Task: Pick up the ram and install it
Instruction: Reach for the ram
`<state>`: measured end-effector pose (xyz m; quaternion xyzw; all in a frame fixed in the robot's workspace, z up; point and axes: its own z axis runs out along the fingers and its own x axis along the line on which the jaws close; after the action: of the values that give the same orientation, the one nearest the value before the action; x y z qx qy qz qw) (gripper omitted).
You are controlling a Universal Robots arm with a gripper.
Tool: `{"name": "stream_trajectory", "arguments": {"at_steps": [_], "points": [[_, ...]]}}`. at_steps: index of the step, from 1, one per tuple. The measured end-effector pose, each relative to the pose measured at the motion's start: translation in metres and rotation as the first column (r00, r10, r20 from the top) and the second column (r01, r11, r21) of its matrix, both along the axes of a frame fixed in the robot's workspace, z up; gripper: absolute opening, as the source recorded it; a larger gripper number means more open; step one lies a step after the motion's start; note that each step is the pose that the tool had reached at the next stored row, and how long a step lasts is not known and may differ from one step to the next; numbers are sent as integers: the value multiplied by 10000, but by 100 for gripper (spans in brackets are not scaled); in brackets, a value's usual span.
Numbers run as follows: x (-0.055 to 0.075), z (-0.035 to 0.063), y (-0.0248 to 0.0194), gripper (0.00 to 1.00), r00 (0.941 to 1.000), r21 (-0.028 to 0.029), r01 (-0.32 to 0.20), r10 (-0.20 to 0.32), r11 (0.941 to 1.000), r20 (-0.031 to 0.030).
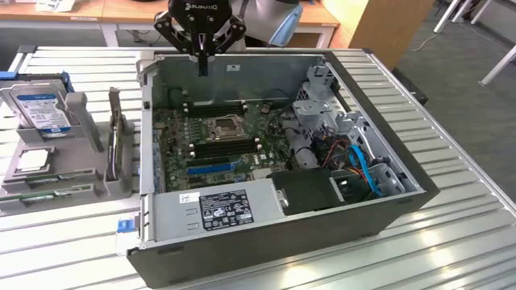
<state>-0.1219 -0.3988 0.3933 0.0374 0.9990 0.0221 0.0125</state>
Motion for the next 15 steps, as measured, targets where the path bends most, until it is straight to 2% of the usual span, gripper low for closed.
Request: {"name": "stream_trajectory", "arguments": {"at_steps": [15], "points": [[-26,0,0,10,10000,0,0,0,10000,1]]}}
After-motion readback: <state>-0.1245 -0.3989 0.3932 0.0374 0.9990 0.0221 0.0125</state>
